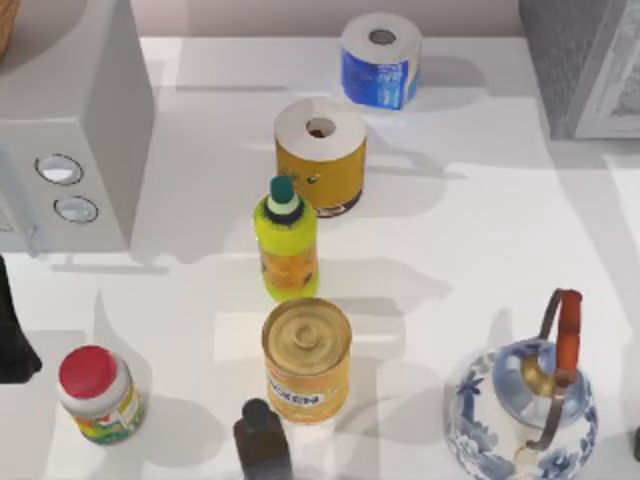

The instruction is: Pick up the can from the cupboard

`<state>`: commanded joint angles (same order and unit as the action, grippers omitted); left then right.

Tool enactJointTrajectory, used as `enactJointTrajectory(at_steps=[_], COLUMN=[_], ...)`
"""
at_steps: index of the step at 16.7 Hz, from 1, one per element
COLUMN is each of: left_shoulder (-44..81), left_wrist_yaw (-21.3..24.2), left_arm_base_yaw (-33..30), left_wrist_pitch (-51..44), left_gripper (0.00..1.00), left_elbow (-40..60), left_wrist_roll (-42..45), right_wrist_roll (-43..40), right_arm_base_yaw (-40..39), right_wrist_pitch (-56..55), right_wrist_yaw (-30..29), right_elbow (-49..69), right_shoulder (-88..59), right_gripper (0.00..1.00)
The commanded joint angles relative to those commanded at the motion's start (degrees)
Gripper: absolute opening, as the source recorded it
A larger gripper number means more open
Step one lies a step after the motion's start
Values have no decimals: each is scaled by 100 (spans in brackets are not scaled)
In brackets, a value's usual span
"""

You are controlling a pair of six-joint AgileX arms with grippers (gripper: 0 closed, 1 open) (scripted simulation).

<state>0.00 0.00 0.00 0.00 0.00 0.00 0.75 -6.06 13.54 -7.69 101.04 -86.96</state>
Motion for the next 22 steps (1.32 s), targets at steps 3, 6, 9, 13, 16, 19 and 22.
enactJointTrajectory(at_steps=[3, 6, 9, 13, 16, 19, 22], left_shoulder=[0, 0, 0, 0, 0, 0, 0], left_wrist_yaw=[0, 0, 0, 0, 0, 0, 0], left_arm_base_yaw=[0, 0, 0, 0, 0, 0, 0], left_wrist_pitch=[0, 0, 0, 0, 0, 0, 0], left_gripper=[100, 100, 100, 100, 100, 100, 100], left_elbow=[0, 0, 0, 0, 0, 0, 0], left_wrist_roll=[0, 0, 0, 0, 0, 0, 0], right_wrist_roll=[0, 0, 0, 0, 0, 0, 0], right_arm_base_yaw=[0, 0, 0, 0, 0, 0, 0], right_wrist_pitch=[0, 0, 0, 0, 0, 0, 0], right_wrist_yaw=[0, 0, 0, 0, 0, 0, 0], right_elbow=[0, 0, 0, 0, 0, 0, 0], right_shoulder=[0, 0, 0, 0, 0, 0, 0], right_gripper=[92, 70, 47, 17, 0, 0, 0])
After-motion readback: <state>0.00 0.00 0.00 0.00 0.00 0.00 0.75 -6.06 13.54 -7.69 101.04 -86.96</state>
